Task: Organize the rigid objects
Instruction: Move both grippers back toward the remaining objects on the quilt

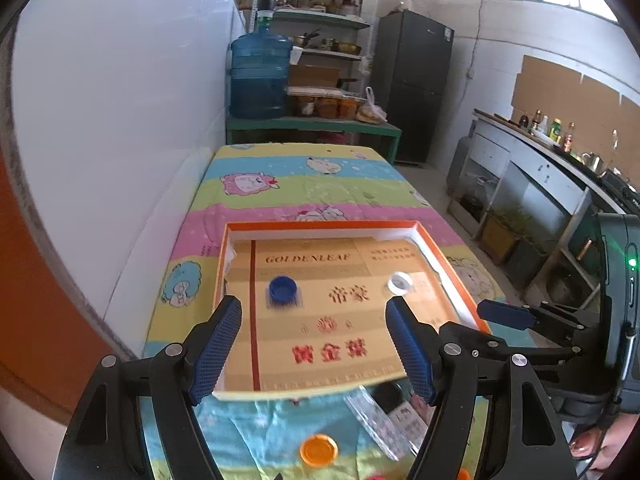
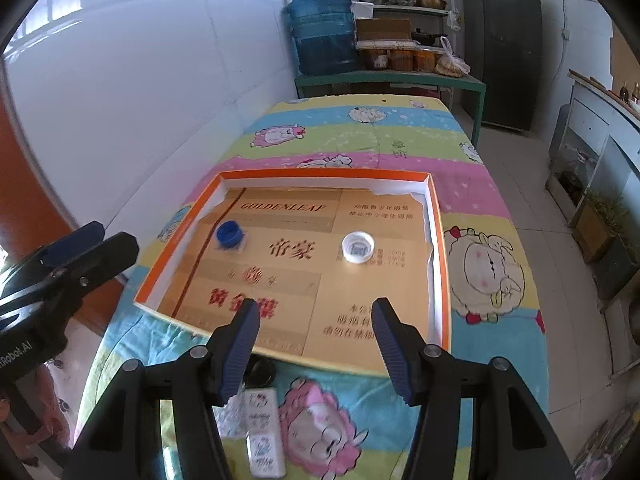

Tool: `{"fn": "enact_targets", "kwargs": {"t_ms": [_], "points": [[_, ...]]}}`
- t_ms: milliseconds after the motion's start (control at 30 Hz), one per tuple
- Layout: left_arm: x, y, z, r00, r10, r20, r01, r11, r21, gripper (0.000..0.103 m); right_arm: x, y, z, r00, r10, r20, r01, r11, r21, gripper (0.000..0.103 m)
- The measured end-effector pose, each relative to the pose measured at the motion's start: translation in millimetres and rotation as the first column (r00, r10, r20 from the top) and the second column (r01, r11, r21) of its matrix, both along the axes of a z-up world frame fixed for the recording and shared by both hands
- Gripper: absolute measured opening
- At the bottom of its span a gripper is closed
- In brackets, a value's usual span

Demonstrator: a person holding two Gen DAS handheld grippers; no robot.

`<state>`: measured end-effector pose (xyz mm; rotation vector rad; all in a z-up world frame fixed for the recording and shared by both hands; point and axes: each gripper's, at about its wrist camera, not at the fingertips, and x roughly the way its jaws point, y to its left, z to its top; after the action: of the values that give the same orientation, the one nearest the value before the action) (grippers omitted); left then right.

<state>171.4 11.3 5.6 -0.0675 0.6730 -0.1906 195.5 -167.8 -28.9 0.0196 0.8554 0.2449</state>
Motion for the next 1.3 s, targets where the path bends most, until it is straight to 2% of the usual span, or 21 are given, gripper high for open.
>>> {"fn": "enact_targets", "kwargs": {"t_ms": [300, 500, 967, 1300], "points": [[-21, -3, -7, 0.999, 0.007, -0.04, -0.007, 1.0, 0.021, 0.076, -37, -1, 9, 0.999, -0.01, 0.032, 0.01, 1.0, 0.014, 0.058], [-41, -2, -7, 1.0, 0.006, -0.027, -0.005, 1.0, 0.02, 0.076, -59, -4, 13, 0.998, -0.017, 0.053, 0.016, 1.0, 0.017, 0.058], [-94, -8, -11, 1.0, -0.016, 0.02, 0.015, 0.999, 0.036, 0.076, -101, -10, 3, 0.998, -0.013, 0.058, 0.012, 1.0, 0.027, 0.058], [-118, -4, -24, 1.0, 0.003, 0.016, -0.004, 0.999, 0.04, 0.076, -127, 0, -10, 0.998, 0.012, 0.068, -0.012, 1.0, 0.001, 0.058]]}}
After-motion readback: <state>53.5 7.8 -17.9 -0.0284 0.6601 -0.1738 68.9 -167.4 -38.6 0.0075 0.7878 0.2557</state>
